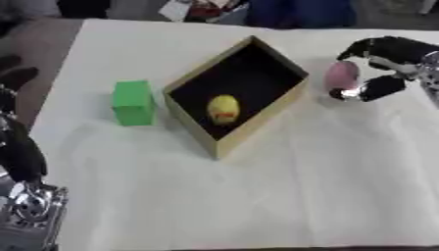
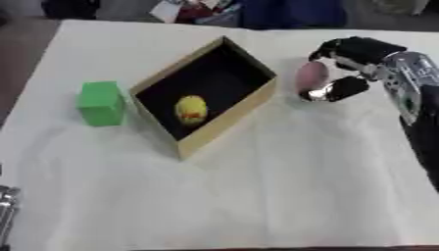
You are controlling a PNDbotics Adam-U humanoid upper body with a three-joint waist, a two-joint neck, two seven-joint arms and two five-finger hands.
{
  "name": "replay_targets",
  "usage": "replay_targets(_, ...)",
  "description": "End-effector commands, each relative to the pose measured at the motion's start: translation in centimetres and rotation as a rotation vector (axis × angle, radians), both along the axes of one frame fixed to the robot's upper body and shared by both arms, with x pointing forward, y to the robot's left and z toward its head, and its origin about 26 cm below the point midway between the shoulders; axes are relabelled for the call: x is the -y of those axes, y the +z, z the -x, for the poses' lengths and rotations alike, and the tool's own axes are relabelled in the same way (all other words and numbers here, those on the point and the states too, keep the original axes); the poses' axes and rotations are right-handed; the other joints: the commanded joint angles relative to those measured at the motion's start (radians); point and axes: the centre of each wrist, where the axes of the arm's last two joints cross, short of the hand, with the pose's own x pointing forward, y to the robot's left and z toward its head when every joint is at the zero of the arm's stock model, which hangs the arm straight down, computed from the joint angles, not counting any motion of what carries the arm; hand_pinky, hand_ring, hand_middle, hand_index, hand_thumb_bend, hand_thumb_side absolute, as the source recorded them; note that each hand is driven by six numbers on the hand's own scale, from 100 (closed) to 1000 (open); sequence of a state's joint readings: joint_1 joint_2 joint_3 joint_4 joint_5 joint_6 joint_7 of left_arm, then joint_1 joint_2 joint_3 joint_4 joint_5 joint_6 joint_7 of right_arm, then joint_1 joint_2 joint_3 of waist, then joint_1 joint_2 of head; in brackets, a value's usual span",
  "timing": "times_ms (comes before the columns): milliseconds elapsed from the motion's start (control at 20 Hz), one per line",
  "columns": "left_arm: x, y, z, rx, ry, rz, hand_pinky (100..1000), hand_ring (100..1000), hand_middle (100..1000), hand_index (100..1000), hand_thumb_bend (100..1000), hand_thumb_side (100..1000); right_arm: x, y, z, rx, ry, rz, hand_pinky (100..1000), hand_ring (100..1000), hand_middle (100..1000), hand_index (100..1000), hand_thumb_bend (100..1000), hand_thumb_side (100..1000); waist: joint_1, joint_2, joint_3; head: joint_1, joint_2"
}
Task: Pick up objects on the table and place them in the box.
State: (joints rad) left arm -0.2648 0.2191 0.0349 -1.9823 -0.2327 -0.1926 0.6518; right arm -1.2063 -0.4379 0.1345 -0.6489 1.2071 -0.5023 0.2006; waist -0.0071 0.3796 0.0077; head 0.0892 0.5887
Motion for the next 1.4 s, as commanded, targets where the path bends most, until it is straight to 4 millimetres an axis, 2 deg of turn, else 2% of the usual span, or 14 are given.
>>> replay_targets(50, 0.0, 0.7, 0.2, 0.025, -0.008, -0.013, 753, 618, 637, 820, 221, 1000, 0.3, 1.5, 0.0, 0.048, -0.013, -0.007, 913, 890, 798, 892, 458, 719, 0.003, -0.020, 0.002, -0.003, -0.009)
replay_targets(300, 0.0, 0.7, 0.2, 0.023, -0.010, -0.013, 753, 618, 639, 820, 222, 1000, 0.3, 1.3, -0.1, 0.059, -0.025, -0.026, 897, 874, 777, 865, 445, 614, 0.003, -0.019, 0.002, -0.004, -0.011)
replay_targets(500, 0.0, 0.7, 0.2, 0.019, -0.013, -0.015, 753, 618, 640, 820, 223, 1000, 0.2, 1.6, -0.1, 0.063, -0.002, -0.057, 885, 860, 747, 841, 321, 539, 0.002, -0.019, 0.000, -0.004, -0.010)
replay_targets(850, 0.0, 0.7, 0.2, 0.016, -0.013, -0.020, 752, 618, 641, 820, 220, 1000, -0.1, 2.5, 0.2, 0.033, 0.020, -0.082, 890, 866, 749, 854, 256, 573, 0.002, -0.022, -0.003, -0.003, -0.011)
replay_targets(1150, 0.0, 0.6, 0.2, 0.011, -0.016, -0.027, 751, 618, 642, 821, 219, 1000, 0.2, 2.9, 0.4, -0.026, 0.009, -0.110, 900, 865, 742, 865, 149, 601, 0.002, -0.023, -0.005, -0.001, -0.011)
replay_targets(1200, 0.0, 0.6, 0.2, 0.010, -0.016, -0.027, 751, 618, 642, 821, 221, 1000, 0.2, 3.1, 0.4, -0.032, 0.006, -0.115, 895, 864, 732, 846, 166, 541, 0.002, -0.024, -0.005, -0.002, -0.012)
replay_targets(1350, 0.0, 0.7, 0.2, 0.010, -0.017, -0.028, 750, 618, 642, 820, 220, 1000, 0.3, 3.3, 0.5, -0.034, -0.009, -0.121, 881, 855, 705, 810, 223, 483, 0.001, -0.024, -0.005, -0.002, -0.014)
replay_targets(1400, 0.0, 0.7, 0.2, 0.010, -0.017, -0.029, 749, 618, 643, 820, 219, 1000, 0.3, 3.3, 0.5, -0.028, -0.015, -0.125, 849, 826, 640, 755, 220, 352, 0.001, -0.024, -0.005, -0.002, -0.014)
